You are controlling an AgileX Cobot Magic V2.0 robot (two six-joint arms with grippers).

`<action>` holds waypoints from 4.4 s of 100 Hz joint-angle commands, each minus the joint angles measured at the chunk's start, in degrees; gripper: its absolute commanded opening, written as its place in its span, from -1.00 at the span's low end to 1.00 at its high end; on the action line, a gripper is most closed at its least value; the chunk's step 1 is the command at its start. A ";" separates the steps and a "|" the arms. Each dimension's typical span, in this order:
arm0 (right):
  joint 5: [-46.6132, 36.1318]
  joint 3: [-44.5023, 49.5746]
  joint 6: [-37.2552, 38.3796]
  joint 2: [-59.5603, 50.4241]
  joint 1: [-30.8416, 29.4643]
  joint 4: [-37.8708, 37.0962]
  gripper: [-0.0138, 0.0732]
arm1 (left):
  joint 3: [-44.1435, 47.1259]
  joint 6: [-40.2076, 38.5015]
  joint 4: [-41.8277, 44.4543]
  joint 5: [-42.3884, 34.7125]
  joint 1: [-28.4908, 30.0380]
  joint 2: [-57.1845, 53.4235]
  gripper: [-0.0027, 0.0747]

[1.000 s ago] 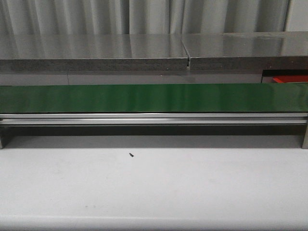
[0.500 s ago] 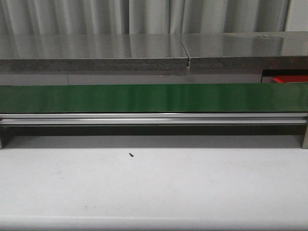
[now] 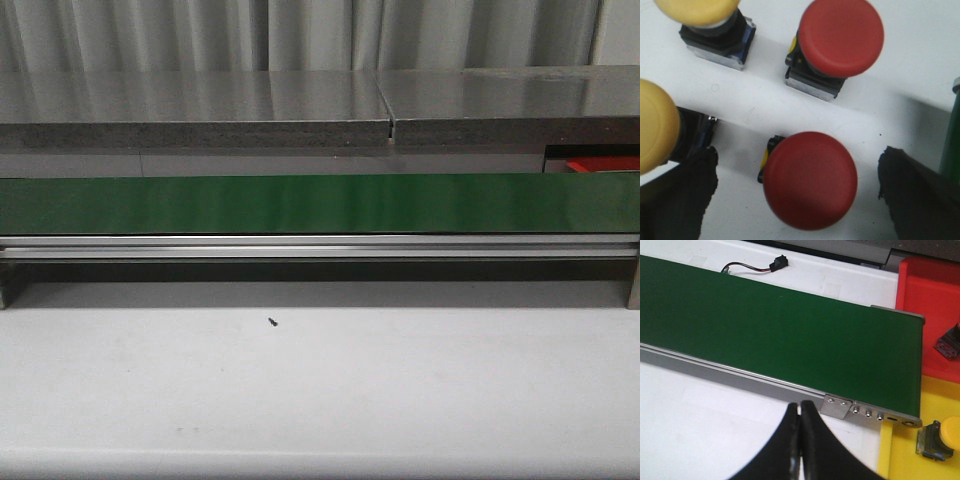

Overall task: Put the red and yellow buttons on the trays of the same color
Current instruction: 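Move the left gripper down to a red button in the grid, grasp, then set the red button on the belt's near end, open left gripper, then move the left gripper to a yellow push-button in the grid, grasp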

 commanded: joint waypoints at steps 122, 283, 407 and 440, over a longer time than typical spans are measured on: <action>-3.10 -1.52 -0.49 -0.78 0.13 1.11 -0.84 | -4.56 -0.67 -4.06 11.43 -11.07 -18.21 -0.98; -3.10 -1.52 -0.49 -0.78 0.13 1.11 -0.84 | -8.85 -0.29 -2.11 8.66 -3.98 -16.84 0.73; -3.10 -1.52 -0.49 -0.78 0.13 1.11 -0.84 | -19.36 1.19 -2.99 9.05 9.52 5.83 0.72; -3.10 -1.52 -0.49 -0.78 0.13 1.11 -0.84 | -19.75 1.19 -3.88 10.30 9.52 6.84 -0.28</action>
